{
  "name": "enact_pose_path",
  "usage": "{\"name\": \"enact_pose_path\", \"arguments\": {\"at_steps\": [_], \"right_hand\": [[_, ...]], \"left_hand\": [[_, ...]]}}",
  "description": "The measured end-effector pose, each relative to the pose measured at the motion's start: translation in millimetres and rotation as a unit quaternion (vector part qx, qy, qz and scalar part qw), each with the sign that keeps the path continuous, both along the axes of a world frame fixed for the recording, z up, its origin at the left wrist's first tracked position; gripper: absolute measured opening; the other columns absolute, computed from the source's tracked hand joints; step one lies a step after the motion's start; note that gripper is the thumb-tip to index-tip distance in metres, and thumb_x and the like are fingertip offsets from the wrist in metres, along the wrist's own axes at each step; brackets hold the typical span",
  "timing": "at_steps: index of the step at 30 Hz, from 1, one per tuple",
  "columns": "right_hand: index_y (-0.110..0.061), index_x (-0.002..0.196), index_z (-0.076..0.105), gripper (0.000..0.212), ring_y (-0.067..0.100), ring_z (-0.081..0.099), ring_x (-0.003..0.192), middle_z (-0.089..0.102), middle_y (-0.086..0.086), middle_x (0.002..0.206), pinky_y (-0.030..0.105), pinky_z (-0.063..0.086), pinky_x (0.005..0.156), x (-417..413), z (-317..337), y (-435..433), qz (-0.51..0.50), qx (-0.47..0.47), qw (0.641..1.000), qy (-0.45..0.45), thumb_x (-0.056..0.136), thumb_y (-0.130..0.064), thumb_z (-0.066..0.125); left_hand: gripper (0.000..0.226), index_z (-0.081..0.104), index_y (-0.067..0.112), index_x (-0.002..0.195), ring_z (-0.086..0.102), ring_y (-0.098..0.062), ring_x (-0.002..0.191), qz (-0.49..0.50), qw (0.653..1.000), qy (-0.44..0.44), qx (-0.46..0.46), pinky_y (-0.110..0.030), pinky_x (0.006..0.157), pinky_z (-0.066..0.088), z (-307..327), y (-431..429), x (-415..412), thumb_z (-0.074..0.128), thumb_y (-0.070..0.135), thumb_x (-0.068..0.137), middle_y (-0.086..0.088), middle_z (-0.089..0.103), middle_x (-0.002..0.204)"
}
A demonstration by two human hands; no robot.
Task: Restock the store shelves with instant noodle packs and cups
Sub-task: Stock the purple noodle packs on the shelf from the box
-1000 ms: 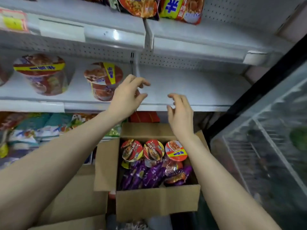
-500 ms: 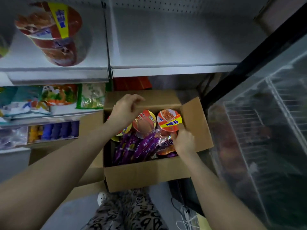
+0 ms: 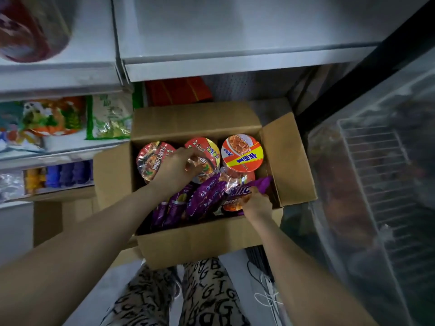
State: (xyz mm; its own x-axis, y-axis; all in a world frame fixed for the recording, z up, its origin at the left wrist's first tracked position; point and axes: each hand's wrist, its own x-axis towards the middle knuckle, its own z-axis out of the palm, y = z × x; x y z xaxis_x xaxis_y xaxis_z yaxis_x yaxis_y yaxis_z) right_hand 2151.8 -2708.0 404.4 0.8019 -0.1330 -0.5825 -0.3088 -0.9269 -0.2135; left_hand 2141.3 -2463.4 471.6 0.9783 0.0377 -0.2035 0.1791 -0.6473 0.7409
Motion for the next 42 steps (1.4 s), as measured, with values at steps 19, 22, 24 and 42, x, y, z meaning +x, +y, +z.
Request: {"name": "enact_pose_path", "arguments": {"at_steps": [19,22,24,42], "right_hand": [[-0.02,0.114,0.063,0.042,0.019,0.064,0.099,0.063,-0.002,0.104,0.025,0.053,0.063,10.4,78.6,0.9,-0.277,0.337,0.9,0.013,0.079,-0.001,0.075],[-0.022,0.115,0.063,0.044,0.019,0.067,0.098,0.065,0.001,0.109,0.03,0.059,0.073,9.2,107.7,7.8,-0.264,0.397,0.879,0.028,0.079,-0.001,0.075],[-0.026,0.115,0.064,0.046,0.022,0.068,0.101,0.066,0.005,0.116,0.033,0.06,0.076,8.3,121.5,16.7,-0.252,0.435,0.864,0.039,0.077,-0.002,0.075],[-0.022,0.124,0.062,0.043,0.019,0.071,0.1,0.068,0.005,0.115,0.032,0.058,0.079,9.7,156.1,97.4,-0.112,0.528,0.837,0.092,0.088,-0.001,0.069]], "left_hand": [[0.032,0.061,0.023,0.117,0.061,-0.015,0.096,-0.024,0.996,0.075,-0.049,-0.016,0.065,0.04,15.2,-5.2,-9.6,0.072,0.022,0.087,0.003,0.061,0.108],[0.038,0.054,0.028,0.125,0.061,-0.016,0.096,-0.018,0.994,0.092,-0.047,-0.021,0.067,0.045,30.0,1.6,-16.5,0.069,0.028,0.09,0.001,0.06,0.114],[0.047,0.048,0.03,0.134,0.062,-0.021,0.104,-0.008,0.993,0.106,-0.047,-0.03,0.079,0.051,39.0,9.8,-21.6,0.067,0.036,0.091,-0.001,0.059,0.122],[0.075,0.04,0.035,0.144,0.062,-0.011,0.095,0.201,0.924,0.059,-0.319,-0.016,0.062,0.055,68.3,67.4,-58.5,0.07,0.001,0.085,-0.004,0.055,0.12]]}}
